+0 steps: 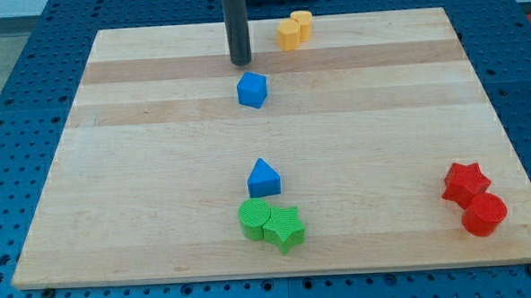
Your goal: Move the blue cube above right to the blue triangle
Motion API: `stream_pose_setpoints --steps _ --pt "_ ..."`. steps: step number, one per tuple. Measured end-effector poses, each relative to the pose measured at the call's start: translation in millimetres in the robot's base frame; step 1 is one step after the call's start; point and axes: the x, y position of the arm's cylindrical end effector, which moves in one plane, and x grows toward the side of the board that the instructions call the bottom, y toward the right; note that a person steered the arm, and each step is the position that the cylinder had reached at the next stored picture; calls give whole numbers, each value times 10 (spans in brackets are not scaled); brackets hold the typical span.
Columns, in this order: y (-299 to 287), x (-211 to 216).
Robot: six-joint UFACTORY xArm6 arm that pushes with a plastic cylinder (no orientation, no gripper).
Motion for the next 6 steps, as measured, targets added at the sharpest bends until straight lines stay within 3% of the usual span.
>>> stream_pose_setpoints --steps 3,6 --pt "1 677" --pt "71 926"
